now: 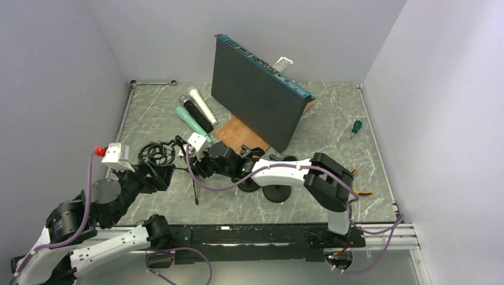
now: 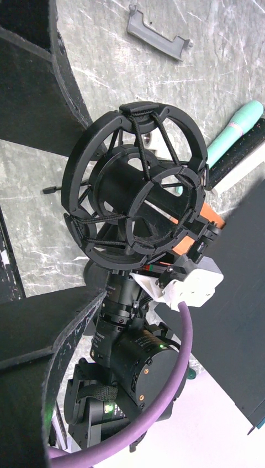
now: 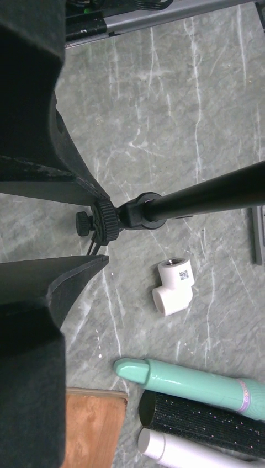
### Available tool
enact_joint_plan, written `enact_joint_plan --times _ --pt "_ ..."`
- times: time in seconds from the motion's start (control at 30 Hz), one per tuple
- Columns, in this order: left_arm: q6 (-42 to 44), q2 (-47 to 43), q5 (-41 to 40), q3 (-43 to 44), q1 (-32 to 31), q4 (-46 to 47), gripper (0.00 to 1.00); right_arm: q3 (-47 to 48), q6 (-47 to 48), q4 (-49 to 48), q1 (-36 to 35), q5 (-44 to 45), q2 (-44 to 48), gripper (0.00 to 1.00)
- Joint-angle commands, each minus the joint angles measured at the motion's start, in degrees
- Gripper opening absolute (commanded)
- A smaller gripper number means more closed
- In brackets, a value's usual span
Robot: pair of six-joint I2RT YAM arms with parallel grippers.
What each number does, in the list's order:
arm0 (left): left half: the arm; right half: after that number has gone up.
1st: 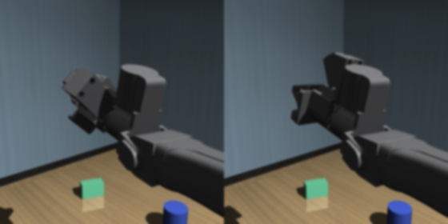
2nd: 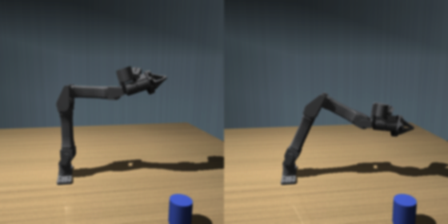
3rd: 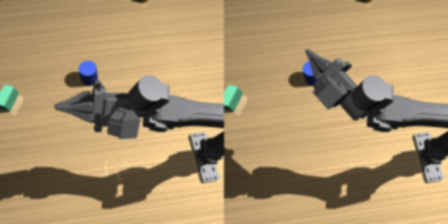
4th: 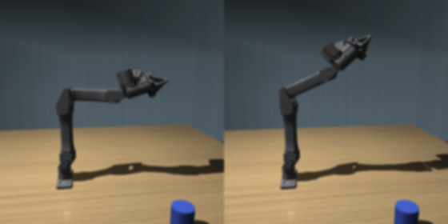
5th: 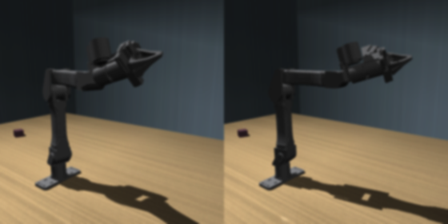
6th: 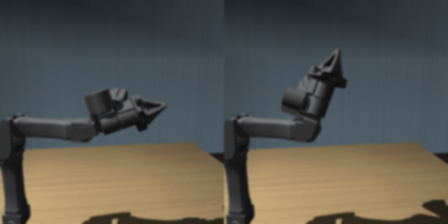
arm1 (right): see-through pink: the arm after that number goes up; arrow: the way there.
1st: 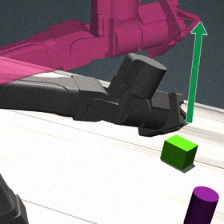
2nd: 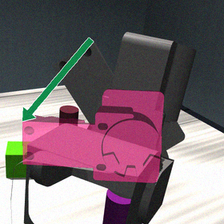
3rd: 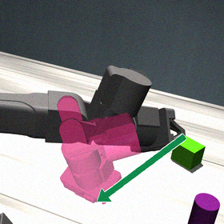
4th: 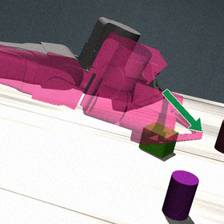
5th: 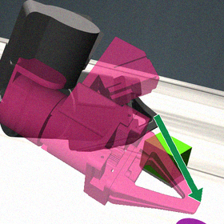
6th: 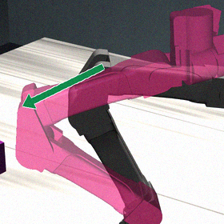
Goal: Remove the microphone from the stand
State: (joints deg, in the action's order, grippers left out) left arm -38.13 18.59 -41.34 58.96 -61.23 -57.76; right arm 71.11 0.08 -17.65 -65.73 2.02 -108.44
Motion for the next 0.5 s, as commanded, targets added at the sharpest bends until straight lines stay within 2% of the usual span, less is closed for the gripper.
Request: enact_joint_plan --times 0.0,0.2,0.33,0.47 --pt "1.1 0.5 0.6 1.1 -0.1 1.7 0.87 2.4 1.0 -5.0 -0.3 -0.4 -0.2 0.44" --pt "0.9 0.3 0.7 0.7 -0.1 1.5 0.87 2.8 0.5 -6.7 -0.5 -0.6 -0.8 0.44" --pt "0.6 0.0 0.6 0.6 -0.1 1.2 0.87 3.9 0.6 -6.3 -0.7 -0.2 -2.1 0.33" --pt "0.5 -0.3 0.6 0.8 -0.1 0.7 0.87 4.6 1.9 -4.6 -1.1 0.6 -3.1 0.13"
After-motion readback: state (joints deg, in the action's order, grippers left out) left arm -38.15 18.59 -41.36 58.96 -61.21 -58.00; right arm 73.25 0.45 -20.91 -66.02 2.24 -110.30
